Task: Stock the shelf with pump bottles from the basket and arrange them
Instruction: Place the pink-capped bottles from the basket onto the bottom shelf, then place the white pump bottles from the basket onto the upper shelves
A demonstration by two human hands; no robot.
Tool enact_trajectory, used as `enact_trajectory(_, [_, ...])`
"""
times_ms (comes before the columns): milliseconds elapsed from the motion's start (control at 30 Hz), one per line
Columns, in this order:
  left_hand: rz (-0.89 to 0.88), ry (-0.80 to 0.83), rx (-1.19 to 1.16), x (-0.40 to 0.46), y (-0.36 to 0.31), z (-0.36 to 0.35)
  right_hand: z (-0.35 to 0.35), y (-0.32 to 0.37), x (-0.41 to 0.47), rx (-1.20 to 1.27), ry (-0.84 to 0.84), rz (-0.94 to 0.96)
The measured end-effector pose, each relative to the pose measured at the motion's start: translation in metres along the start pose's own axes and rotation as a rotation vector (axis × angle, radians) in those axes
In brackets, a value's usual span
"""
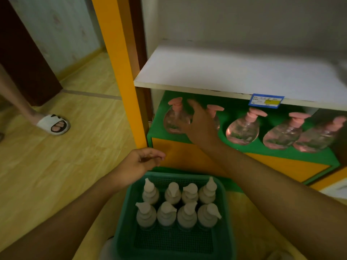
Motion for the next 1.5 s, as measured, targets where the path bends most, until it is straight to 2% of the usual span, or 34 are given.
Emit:
enact_trajectory(67, [0.019, 0.017, -0.02, -0.005, 0.005, -0.014, 0.01, -0.015, -0.026, 0.021, 0.154, 0.048])
enact_trajectory(133, [0.038, 0.05, -0.019, -0.011, 0.016, -0.035, 0.014, -0.042, -0.049, -0.031, 0.278, -0.035])
enact_trajectory(233, [0.064, 0.167, 0.105, -0.019, 0.044, -0.077, 0.015, -0.097, -0.082, -0.13, 0.339, -0.171])
enact_trajectory(400, [0.229, 0.372, 0.36, -0.029, 0.096, -0.139, 0.009, -0.188, -0.14, -0.275, 0.47, -0.336])
enact_trajectory(500, [0.25, 0.399, 0.526, -0.028, 0.113, -0.159, 0.005, -0.222, -0.162, -0.231, 0.574, -0.442])
enact_trajectory(600, [0.32, 0.37, 0.619, -0.02, 0.122, -0.173, -0.004, -0.239, -0.172, -0.247, 0.61, -0.46])
enact_trajectory(700, [0.363, 0.362, 0.668, -0.016, 0.126, -0.181, -0.012, -0.242, -0.173, -0.235, 0.576, -0.486])
enact_trajectory(833, [0.351, 0.287, 0.616, -0.017, 0.127, -0.181, -0.017, -0.238, -0.16, -0.283, 0.612, -0.435])
enact_trajectory(1067, [0.198, 0.248, 0.503, -0.015, 0.099, -0.16, 0.003, -0.233, -0.162, -0.173, 0.479, -0.41])
enact_trajectory(1233, [0.086, 0.259, 0.31, 0.001, 0.041, -0.133, 0.058, -0.191, -0.137, -0.1, 0.397, -0.284])
enact_trajectory(1367, [0.031, 0.199, 0.004, 0.016, -0.023, -0.112, 0.111, -0.143, -0.112, -0.008, 0.244, -0.165])
enact_trajectory(1500, [-0.058, 0.144, -0.064, 0.036, -0.087, -0.098, 0.161, -0.097, -0.093, 0.044, 0.141, -0.061])
Point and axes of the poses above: each hand's wrist, its own x-axis towards the middle knuckle, its own z-axis out of the back of the hand, y = z × x, the point moved 1 cm from there along x, towards the middle knuckle, and after that the axes turned 10 degrees about -z, right-handed, at the moved point
